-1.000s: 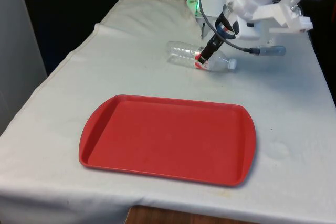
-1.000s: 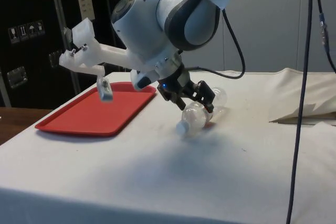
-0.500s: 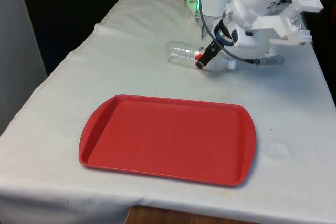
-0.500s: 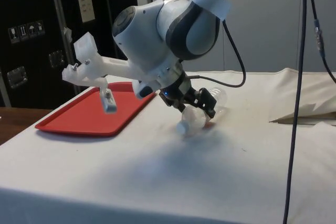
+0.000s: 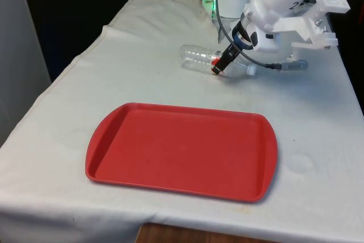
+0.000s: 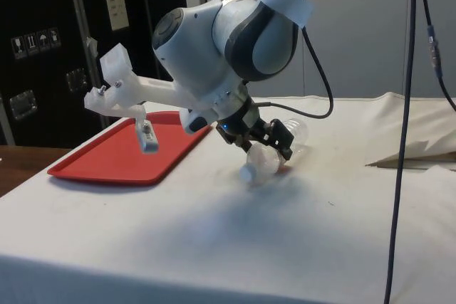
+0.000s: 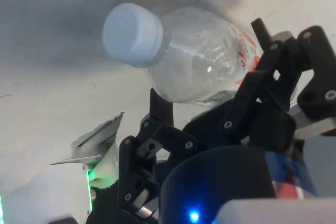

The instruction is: Place the bottle upright on the tray.

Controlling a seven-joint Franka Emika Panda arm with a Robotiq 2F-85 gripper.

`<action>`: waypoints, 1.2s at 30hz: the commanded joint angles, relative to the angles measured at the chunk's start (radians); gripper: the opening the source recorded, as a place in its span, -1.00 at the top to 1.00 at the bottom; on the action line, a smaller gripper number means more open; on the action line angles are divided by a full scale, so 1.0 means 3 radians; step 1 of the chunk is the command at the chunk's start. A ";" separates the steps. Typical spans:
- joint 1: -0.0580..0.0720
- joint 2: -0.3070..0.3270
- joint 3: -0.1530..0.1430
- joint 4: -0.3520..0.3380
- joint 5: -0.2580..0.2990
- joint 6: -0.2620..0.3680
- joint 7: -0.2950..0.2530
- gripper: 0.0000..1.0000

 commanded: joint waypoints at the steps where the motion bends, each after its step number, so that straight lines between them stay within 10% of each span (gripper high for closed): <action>1: 0.0000 -0.0003 0.0000 0.0000 0.0000 0.0000 0.0003 -1.00; 26: -0.0003 0.0000 0.0000 0.0000 0.0000 -0.0003 -0.0003 -0.97; 36: -0.0003 -0.0003 0.0000 0.0000 0.0000 -0.0007 -0.0003 -0.04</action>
